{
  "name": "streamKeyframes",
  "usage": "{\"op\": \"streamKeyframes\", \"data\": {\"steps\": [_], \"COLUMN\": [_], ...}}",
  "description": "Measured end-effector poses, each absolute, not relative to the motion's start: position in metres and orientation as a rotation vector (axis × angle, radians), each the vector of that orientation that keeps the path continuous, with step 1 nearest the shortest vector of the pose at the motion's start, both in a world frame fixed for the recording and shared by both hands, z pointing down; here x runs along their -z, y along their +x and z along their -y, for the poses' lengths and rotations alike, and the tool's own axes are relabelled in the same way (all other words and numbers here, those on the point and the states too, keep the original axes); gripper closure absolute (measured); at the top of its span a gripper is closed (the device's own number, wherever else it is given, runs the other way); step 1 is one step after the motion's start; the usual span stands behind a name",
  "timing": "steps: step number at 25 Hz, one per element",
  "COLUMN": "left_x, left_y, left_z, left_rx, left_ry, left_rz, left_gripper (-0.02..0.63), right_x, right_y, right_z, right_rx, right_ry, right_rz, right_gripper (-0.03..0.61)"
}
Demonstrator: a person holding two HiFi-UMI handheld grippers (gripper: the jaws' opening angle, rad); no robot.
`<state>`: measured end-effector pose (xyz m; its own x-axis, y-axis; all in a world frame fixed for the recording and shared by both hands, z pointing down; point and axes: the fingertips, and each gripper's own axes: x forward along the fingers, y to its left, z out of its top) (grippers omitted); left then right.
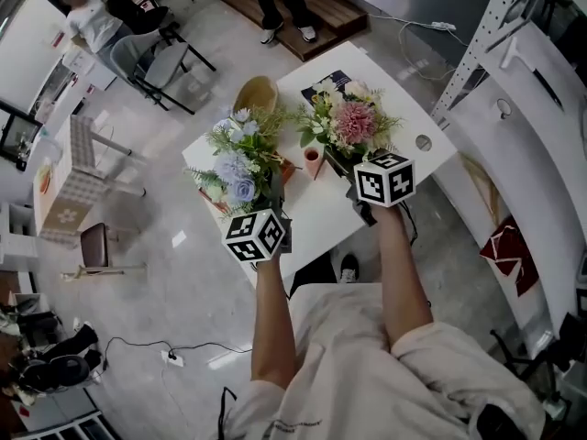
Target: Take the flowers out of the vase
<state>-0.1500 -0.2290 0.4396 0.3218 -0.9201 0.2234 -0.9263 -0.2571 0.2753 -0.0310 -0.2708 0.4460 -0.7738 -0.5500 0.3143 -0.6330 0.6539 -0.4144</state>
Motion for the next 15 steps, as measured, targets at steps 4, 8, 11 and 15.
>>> {"op": "streamKeyframes", "data": {"steps": [4, 8, 11, 15], "left_x": [-0.450, -0.455, -0.461, -0.468], "left_y": [-0.139, -0.134, -0.134, -0.135], "left_z": [0.230, 0.230, 0.227, 0.226], "left_rx": [-0.052, -0.065, -0.074, -0.094], "left_ry": [2.242, 2.237, 2.227, 2.223], "left_rz": [1.592, 1.571, 1.561, 1.552], "left_gripper": [0.571, 0.571, 0.571, 0.572], "right_x": [-0.456, -0.464, -0.471, -0.476], "right_y": [-0.021, -0.010, -0.008, -0.006], "right_z": [0.270, 0.271, 0.271, 0.273], "right_rx": [-0.813, -0.821, -0.836, -0.840], "right_ry": [1.004, 1.043, 1.065, 1.085], "right_rz": [2.677, 2.653, 2.640, 2.633], "right_gripper": [0.546, 0.546, 0.546, 0.546]}}
